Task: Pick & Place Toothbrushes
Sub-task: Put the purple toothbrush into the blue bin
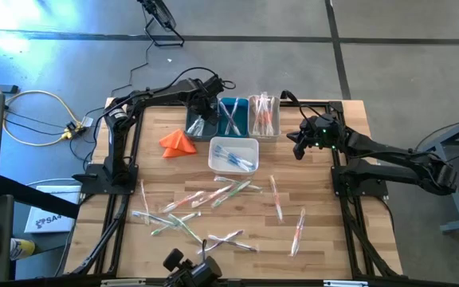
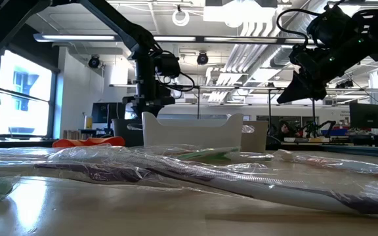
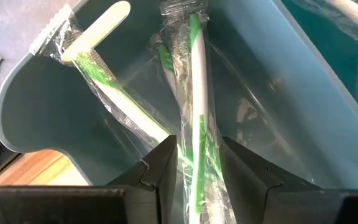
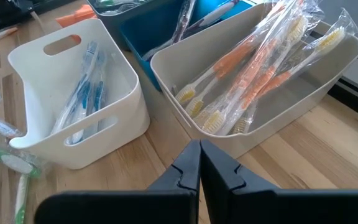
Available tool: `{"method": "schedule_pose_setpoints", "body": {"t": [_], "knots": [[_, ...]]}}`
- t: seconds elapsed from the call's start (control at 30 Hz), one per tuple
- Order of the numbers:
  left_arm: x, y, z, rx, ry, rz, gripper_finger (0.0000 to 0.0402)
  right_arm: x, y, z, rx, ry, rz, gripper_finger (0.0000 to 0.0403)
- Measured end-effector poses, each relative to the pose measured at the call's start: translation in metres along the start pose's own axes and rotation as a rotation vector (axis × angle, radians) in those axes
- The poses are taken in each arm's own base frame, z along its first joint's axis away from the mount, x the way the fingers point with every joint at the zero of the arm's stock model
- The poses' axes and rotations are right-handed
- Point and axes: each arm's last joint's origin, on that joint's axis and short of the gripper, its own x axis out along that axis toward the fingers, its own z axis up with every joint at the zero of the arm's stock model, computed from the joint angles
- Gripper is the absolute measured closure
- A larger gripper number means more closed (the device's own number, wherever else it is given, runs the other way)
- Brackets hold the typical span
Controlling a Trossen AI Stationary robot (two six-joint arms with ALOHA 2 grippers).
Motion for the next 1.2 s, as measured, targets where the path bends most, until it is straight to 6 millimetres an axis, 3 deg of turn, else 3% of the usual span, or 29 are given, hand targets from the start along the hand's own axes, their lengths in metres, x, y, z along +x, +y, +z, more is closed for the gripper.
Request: {"method": "schedule_pose_setpoints", "body": {"t": [0.43, 0.57, 0.83, 1.2], "knots": [[0.0, -0.001, 0.002, -0.001, -0.02, -0.005, 0.0284, 0.0, 0.0, 0.0, 0.0, 0.0, -0.001, 0.0401], [-0.009, 0.001, -0.001, 0.049, -0.012, -0.007, 0.0284, 0.0, 0.0, 0.0, 0.0, 0.0, -0.001, 0.0401], [-0.062, -0.012, -0.02, 0.149, -0.031, -0.013, 0.0284, 0.0, 0.0, 0.0, 0.0, 0.0, -0.003, 0.0401], [-0.145, -0.058, -0.067, 0.353, -0.17, -0.126, 0.0284, 0.0, 0.0, 0.0, 0.0, 0.0, -0.003, 0.0401]]}}
